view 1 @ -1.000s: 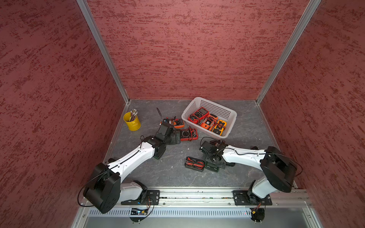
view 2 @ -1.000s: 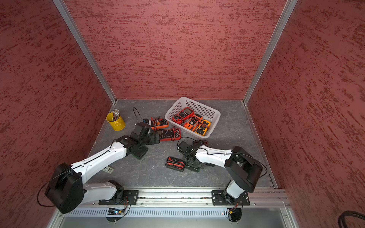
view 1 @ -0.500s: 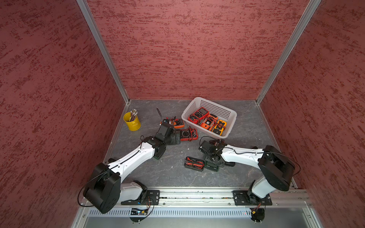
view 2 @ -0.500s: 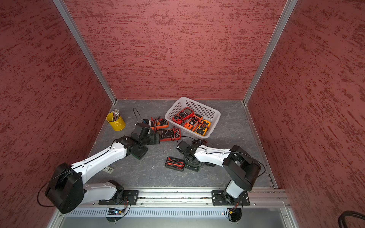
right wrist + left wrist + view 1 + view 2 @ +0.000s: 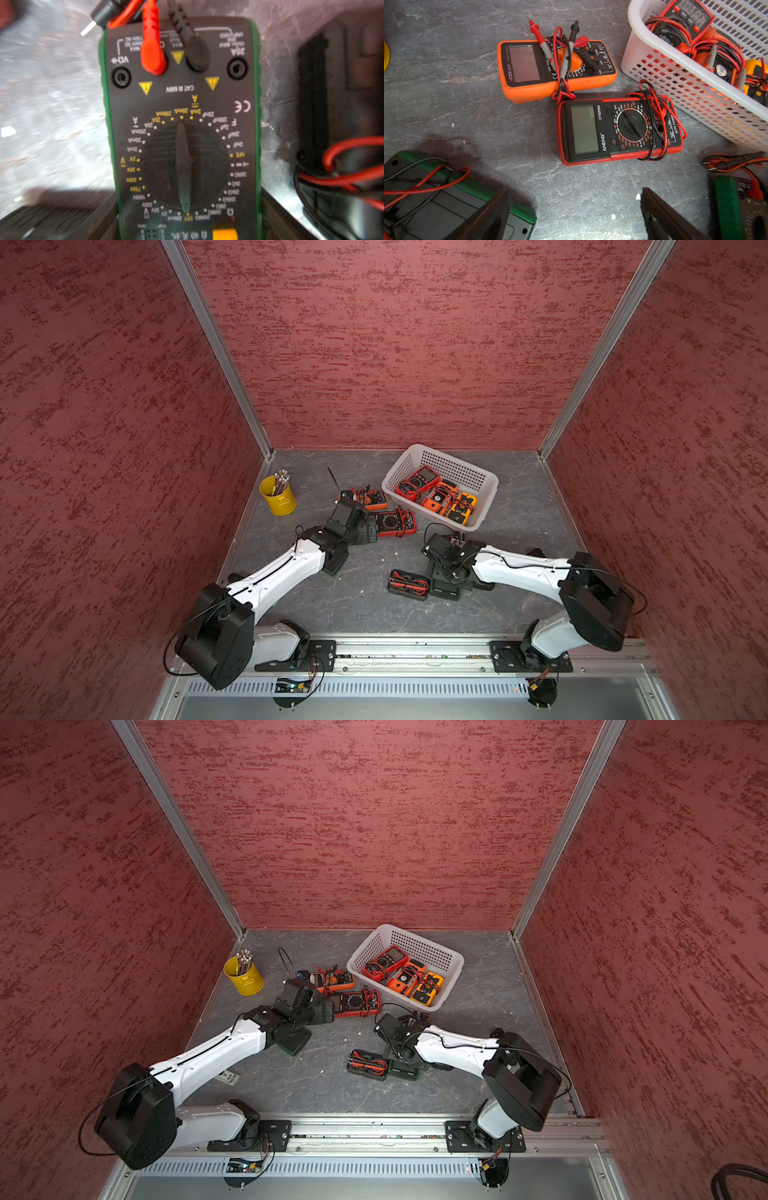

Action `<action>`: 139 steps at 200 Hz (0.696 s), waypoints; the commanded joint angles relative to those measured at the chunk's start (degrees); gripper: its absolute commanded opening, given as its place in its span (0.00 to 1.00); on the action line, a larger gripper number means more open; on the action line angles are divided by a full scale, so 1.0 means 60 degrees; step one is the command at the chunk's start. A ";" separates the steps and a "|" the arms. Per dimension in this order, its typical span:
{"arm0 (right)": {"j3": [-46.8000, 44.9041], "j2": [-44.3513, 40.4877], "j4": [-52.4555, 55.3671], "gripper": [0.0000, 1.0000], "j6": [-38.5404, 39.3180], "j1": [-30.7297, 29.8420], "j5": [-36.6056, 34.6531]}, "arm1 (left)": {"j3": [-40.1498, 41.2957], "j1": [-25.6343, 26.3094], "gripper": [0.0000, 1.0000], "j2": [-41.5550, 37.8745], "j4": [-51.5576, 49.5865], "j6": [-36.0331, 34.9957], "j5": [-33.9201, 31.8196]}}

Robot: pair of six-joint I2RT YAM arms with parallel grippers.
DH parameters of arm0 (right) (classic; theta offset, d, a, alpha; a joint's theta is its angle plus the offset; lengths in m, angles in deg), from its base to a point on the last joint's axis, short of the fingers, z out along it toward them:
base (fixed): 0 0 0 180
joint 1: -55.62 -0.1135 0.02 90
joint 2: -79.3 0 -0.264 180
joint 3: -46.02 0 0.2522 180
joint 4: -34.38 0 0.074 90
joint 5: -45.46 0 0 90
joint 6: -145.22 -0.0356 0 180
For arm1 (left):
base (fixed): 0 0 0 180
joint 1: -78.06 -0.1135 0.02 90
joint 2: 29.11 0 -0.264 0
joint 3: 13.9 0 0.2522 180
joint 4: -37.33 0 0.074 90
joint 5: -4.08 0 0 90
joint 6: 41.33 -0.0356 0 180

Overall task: Put the multimeter into the basket
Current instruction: Pick up the multimeter from the center of the board.

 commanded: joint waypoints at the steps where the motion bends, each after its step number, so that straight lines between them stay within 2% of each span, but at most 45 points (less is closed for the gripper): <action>1: 0.0034 -0.0823 0.0075 0.09 0.0258 -0.0173 0.0028 | -0.0066 -0.0078 1.00 -0.0189 -0.0138 0.0127 -0.0201; 80: -0.0256 -0.3060 0.0967 0.05 0.0815 -0.0673 0.0018 | -0.0336 -0.0210 1.00 -0.0255 -0.0341 0.0194 -0.0337; 139: 0.1201 -0.3890 0.1486 0.10 0.1574 -0.0708 -0.0757 | -0.0383 -0.0326 1.00 -0.0538 -0.0613 0.0568 -0.0294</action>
